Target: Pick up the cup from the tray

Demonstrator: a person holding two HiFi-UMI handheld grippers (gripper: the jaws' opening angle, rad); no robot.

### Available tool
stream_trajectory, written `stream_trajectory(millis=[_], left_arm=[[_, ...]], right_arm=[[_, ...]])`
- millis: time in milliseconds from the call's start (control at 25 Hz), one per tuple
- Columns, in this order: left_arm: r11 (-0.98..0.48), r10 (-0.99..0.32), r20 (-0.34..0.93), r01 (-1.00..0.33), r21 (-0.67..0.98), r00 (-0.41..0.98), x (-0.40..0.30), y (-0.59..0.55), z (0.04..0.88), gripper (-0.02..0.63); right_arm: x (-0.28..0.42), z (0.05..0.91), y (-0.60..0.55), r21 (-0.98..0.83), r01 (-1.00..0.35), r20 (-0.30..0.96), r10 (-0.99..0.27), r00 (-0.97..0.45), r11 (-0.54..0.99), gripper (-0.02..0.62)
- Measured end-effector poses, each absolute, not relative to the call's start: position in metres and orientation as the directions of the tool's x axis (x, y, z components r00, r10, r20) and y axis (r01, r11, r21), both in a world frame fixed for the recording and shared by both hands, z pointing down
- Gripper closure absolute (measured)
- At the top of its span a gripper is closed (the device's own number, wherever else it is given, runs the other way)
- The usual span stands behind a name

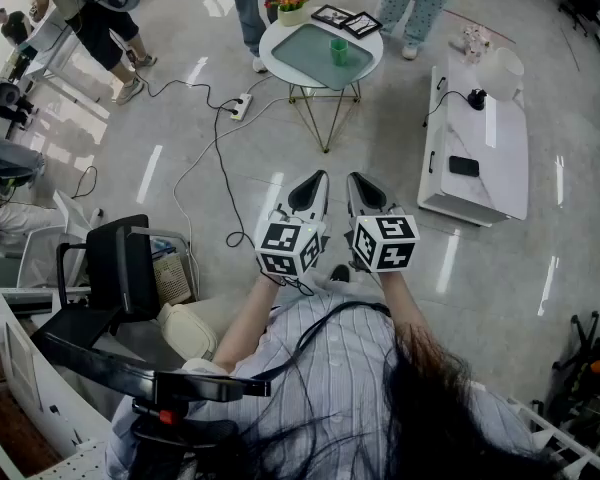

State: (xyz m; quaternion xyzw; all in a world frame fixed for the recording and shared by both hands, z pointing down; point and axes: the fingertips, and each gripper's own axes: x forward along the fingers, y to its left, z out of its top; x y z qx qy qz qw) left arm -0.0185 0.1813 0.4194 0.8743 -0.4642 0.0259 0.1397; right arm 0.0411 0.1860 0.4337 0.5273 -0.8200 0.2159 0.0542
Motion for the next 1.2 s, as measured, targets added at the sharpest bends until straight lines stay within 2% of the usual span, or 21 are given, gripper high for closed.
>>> stream_trajectory(millis=[1200], left_arm=[[-0.532, -0.790, 0.220, -0.818, 0.218, 0.572, 0.021, 0.146, 0.434, 0.591]], right_arm=[[0.078, 0.453, 0.154, -0.323, -0.887, 0.332, -0.838, -0.432, 0.329, 0.561]])
